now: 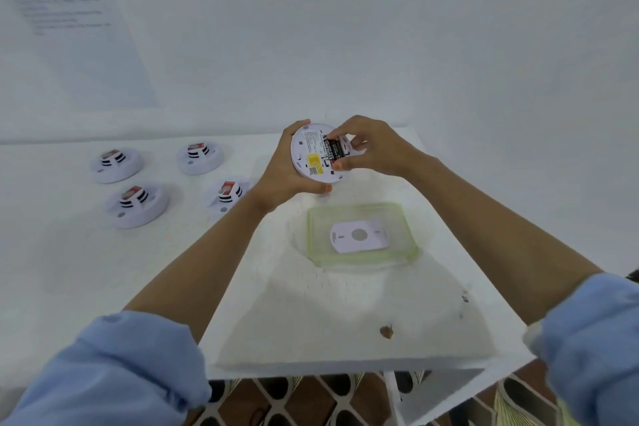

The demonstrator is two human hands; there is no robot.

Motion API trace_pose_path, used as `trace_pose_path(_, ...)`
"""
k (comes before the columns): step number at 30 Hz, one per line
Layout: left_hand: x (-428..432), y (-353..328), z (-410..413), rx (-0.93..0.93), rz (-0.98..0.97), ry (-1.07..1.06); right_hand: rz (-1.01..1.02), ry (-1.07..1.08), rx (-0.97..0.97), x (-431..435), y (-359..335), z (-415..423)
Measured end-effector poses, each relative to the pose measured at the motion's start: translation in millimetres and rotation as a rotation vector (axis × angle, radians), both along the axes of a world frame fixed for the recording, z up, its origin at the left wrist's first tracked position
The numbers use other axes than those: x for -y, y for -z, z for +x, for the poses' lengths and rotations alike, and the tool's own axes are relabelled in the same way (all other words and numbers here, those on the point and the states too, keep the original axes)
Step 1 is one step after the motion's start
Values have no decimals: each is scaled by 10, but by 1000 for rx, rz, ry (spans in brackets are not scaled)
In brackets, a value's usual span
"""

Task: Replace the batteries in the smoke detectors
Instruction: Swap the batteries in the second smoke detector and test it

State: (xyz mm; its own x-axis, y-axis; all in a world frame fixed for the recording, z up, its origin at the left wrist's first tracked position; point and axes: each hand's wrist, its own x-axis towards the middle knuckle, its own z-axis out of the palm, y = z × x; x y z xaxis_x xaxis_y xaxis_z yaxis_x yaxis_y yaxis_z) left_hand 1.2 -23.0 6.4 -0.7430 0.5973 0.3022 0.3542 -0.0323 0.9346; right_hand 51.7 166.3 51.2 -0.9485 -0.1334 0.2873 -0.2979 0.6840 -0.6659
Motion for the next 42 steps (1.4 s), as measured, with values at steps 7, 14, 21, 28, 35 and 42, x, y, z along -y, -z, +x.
trace_pose_path(7, -38, -121, -463, -17, -28, 57, 374, -18, -66, -19, -136, -392)
trace_pose_path(14, -101, -115, -707, 47, -13, 110, 730, 12, -212, -75, -57, -551)
trace_pose_path(21, -198, -92, -815, 57, 2, 106, 718, 16, -226, -174, -35, -624)
trace_pose_path(28, -290, -72, -838, 31, -20, 98, 131, 48, 9, -249, -26, -678)
trace_pose_path(35, -315, -66, -835, -10, -69, 96, 63, 42, 112, -232, -52, -716)
trace_pose_path(42, -203, -84, -918, -31, -65, 50, -252, 168, 173, -426, 43, -602)
